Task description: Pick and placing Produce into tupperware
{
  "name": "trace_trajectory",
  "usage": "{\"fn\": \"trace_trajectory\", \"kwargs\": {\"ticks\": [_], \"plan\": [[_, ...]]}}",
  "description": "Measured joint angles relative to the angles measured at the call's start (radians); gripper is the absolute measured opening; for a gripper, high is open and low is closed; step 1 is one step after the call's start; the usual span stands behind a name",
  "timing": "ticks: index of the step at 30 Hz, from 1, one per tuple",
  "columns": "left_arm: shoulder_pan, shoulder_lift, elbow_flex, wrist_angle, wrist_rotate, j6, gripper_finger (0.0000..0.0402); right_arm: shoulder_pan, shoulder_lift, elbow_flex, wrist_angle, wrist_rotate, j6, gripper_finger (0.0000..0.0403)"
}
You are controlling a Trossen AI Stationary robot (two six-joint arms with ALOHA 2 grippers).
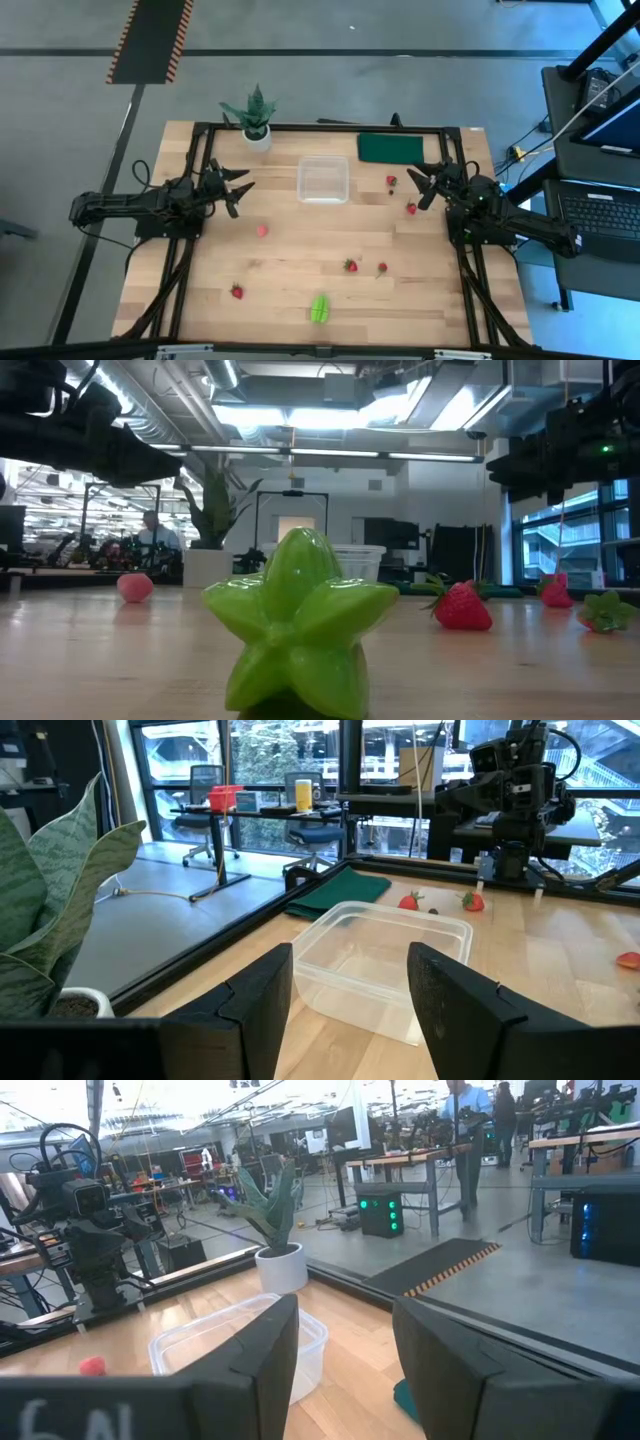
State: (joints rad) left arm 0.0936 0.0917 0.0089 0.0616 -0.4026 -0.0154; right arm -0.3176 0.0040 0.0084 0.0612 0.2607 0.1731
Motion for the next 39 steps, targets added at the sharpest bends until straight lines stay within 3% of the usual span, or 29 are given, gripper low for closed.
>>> {"fn": "trace_trajectory", "kwargs": {"ticks": [21,24,32,39], "plan": [[0.0,0.0,0.0,0.0,0.0,0.0,0.0192,0.0,0.0,0.0,-0.006,-0.003,0.112,0.0169],[0.0,0.0,0.0,0.0,0.0,0.0,0.0192,0.0,0.0,0.0,-0.006,-0.019,0.111,0.0187],[0.0,0.0,0.0,0.0,0.0,-0.001,0.0192,0.0,0.0,0.015,-0.006,-0.019,0.158,0.0282],[0.0,0.0,0.0,0.0,0.0,-0.031,0.0192,0.001,0.0,0.015,0.037,-0.054,0.238,0.0299]]}}
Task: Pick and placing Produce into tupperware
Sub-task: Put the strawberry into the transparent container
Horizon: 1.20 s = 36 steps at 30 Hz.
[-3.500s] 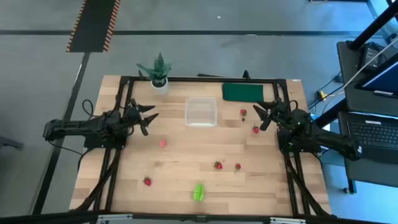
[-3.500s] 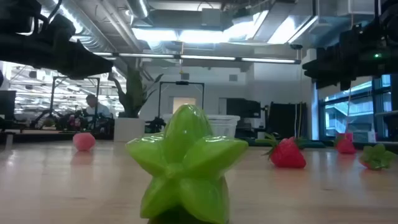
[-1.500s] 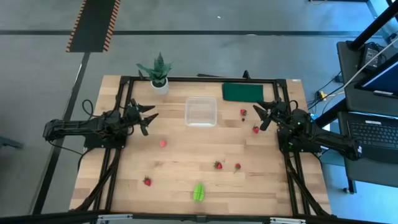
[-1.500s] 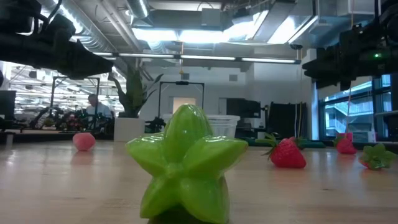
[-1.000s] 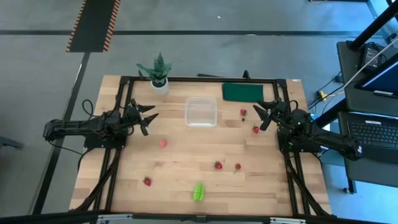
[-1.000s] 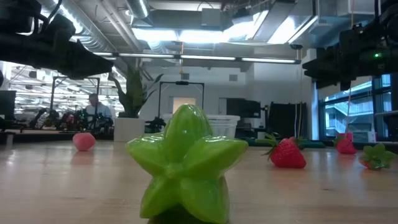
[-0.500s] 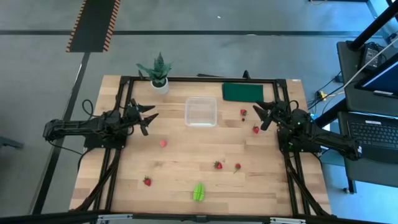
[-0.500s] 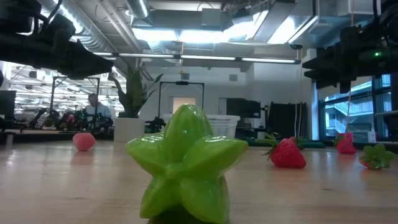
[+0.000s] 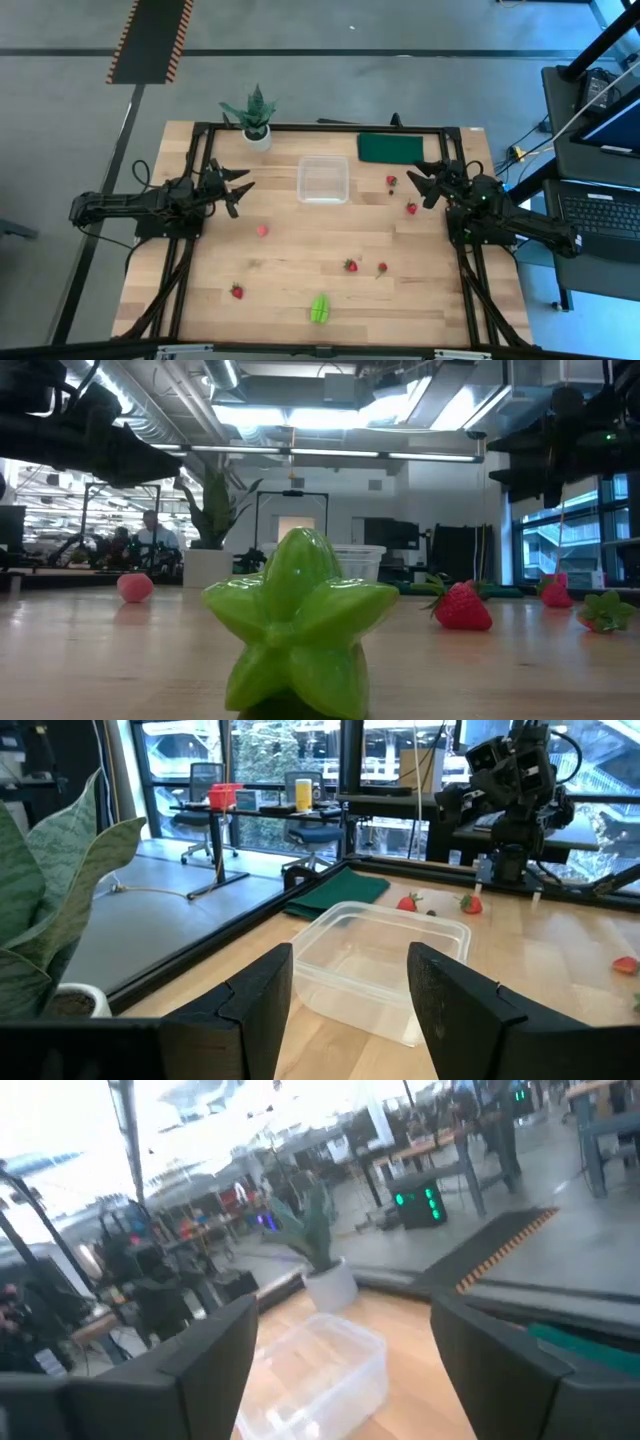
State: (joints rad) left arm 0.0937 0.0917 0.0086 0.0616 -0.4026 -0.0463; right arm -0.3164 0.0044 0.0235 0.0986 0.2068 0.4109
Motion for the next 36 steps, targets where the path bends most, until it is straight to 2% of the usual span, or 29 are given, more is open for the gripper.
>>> {"fn": "trace_trajectory", "kwargs": {"ticks": [4,9,12,15,23,28,36], "plan": [[0.0,0.0,0.0,0.0,0.0,-0.03,0.0192,0.0,0.009,0.056,-0.05,-0.001,-0.049,0.0289],[0.0,0.0,0.0,0.0,0.0,-0.03,0.0192,0.0,0.134,0.257,-0.354,-0.001,-0.048,0.0277],[0.0,0.0,0.0,0.0,0.0,-0.029,0.0192,-0.001,0.278,0.384,-0.466,0.001,-0.048,0.0275],[0.0,0.0,0.0,0.0,0.0,-0.029,0.0192,-0.001,0.465,0.492,-0.505,0.001,-0.052,0.0275],[0.0,0.0,0.0,0.0,0.0,-0.03,0.0192,-0.024,0.946,0.741,-0.66,0.003,-0.162,0.0274],[0.0,0.0,0.0,0.0,0.0,-0.03,0.0192,-0.093,1.151,0.815,-0.745,0.044,-0.178,0.0274],[0.0,0.0,0.0,0.0,0.0,-0.031,0.0192,-0.226,1.33,0.821,-0.787,0.022,-0.063,0.0274]]}}
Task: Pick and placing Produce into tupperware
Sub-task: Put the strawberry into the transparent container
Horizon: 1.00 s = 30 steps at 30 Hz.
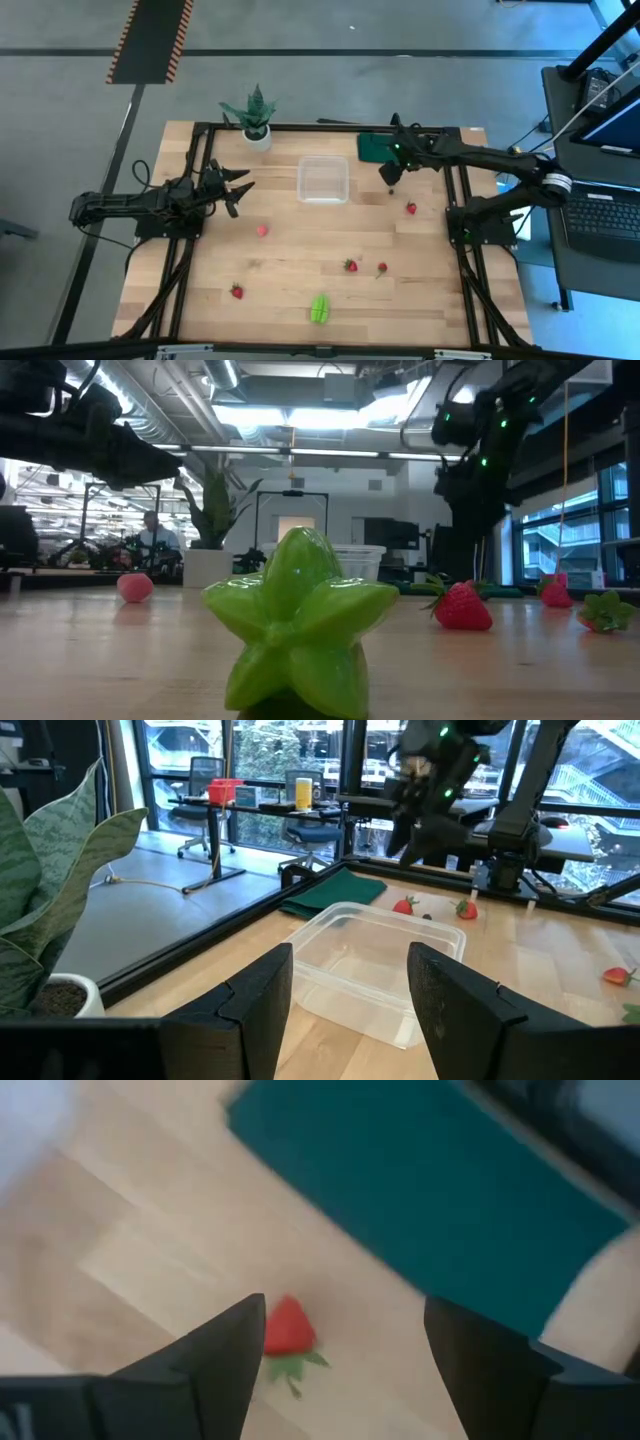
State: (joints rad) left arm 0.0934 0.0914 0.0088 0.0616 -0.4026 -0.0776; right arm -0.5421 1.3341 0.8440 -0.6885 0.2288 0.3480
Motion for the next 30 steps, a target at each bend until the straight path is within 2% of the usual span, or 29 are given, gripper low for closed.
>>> {"fn": "trace_trajectory", "kwargs": {"ticks": [4,13,25,30], "plan": [[0.0,0.0,0.0,0.0,0.0,0.0,0.0192,-0.018,0.055,-0.002,0.017,-0.065,0.013,0.0274],[0.0,0.0,0.0,0.0,0.0,0.001,0.0192,-0.015,0.212,-0.002,0.032,-0.123,0.009,0.0274],[0.0,0.0,0.0,0.0,-0.001,0.001,0.0192,0.0,0.241,-0.002,0.067,-0.137,-0.01,0.0274],[0.0,0.0,0.0,0.0,0.0,0.001,0.0192,0.003,0.309,-0.003,0.06,-0.155,-0.01,0.0274]]}}
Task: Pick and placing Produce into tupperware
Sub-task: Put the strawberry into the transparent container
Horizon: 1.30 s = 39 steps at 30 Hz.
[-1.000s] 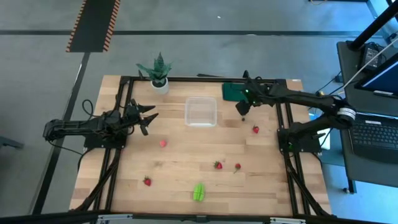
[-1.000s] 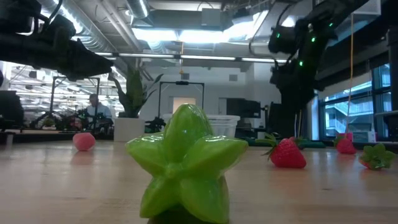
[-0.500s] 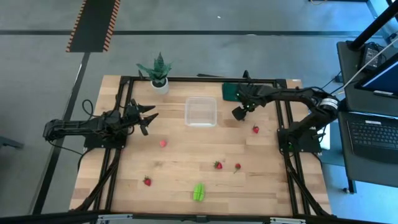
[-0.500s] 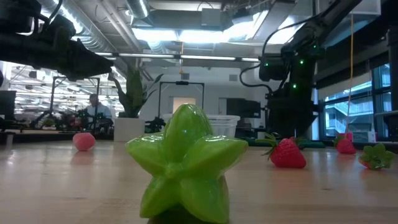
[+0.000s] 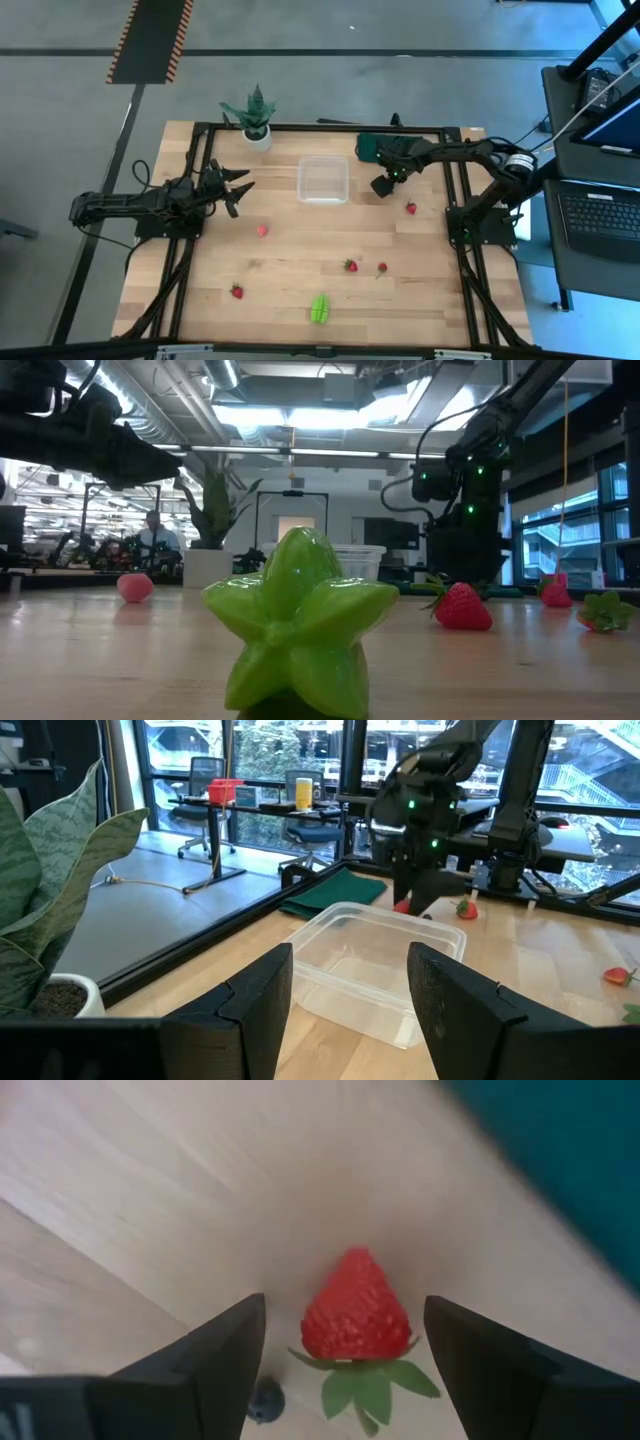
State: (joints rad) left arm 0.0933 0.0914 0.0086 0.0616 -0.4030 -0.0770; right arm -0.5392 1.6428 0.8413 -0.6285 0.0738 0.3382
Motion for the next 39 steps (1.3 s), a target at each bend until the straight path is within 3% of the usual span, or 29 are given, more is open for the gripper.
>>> {"fn": "trace_trajectory", "kwargs": {"ticks": [8,22,31,39], "plan": [[0.0,0.0,0.0,0.0,0.0,0.0,0.0192,0.001,0.047,0.005,0.008,-0.006,-0.007,0.0265],[0.0,0.0,0.0,0.0,-0.004,0.001,0.0192,0.002,0.028,0.002,0.008,-0.008,-0.007,0.0143],[0.0,0.0,0.0,0.0,-0.004,0.001,0.0192,0.001,0.029,0.007,0.006,-0.023,-0.026,0.0166],[0.0,0.0,0.0,0.0,-0.004,0.001,0.0192,0.0,0.034,0.106,0.003,-0.042,-0.067,0.0141]]}}
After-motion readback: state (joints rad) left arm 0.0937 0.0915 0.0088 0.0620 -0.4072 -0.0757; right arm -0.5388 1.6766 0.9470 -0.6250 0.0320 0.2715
